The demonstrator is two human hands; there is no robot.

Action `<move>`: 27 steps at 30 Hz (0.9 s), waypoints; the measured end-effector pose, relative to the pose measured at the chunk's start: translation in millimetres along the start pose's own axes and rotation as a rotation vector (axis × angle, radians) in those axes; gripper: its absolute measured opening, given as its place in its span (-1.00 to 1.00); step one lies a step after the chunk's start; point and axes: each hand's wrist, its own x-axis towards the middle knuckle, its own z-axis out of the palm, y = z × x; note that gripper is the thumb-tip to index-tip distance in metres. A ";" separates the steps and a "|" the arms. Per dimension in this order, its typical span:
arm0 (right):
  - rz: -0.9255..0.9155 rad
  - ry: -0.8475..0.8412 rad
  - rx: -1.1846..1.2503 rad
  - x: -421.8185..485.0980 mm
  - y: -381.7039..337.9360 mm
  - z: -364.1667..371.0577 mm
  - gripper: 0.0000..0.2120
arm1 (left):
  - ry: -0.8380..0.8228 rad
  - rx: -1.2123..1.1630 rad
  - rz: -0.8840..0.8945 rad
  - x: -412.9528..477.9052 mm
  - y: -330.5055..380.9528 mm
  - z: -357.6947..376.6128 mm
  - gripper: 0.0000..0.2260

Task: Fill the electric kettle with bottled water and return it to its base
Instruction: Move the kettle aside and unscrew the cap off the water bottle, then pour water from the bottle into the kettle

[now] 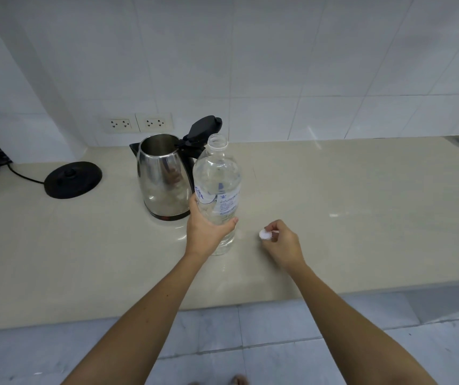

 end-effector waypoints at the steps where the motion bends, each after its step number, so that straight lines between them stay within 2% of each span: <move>1: 0.005 -0.014 -0.042 0.5 1.4 1.9 -0.88 | -0.002 0.003 -0.002 0.5 -0.1 -0.1 -0.20; 5: 0.020 -0.027 -0.316 4.7 8.1 8.4 -0.83 | -0.005 0.004 -0.012 0.6 -0.6 -0.4 -0.18; 8: 0.004 -0.044 -0.420 5.7 5.1 9.0 -0.81 | 0.009 0.008 -0.017 0.9 -0.1 -0.5 -0.20; 11: -0.010 -0.132 -0.518 10.5 0.2 6.0 -0.77 | 0.030 -0.023 -0.025 2.4 0.2 -0.3 -0.23; 13: 0.021 -0.165 -0.481 16.3 -2.3 3.2 -0.74 | 0.036 -0.039 -0.033 3.4 0.2 -0.7 -0.26; 18: 0.080 -0.117 -0.369 32.5 -17.0 -5.1 -0.68 | 0.030 -0.049 -0.028 2.9 -2.9 -12.1 -0.26; 22: -0.007 -0.071 -0.288 47.0 -48.1 -0.5 -0.72 | 0.045 0.003 -0.010 4.1 1.5 -36.6 -0.29; 27: -0.116 -0.099 -0.200 58.1 -99.5 20.1 -0.73 | 0.172 0.062 -0.038 5.9 14.0 -79.4 -0.35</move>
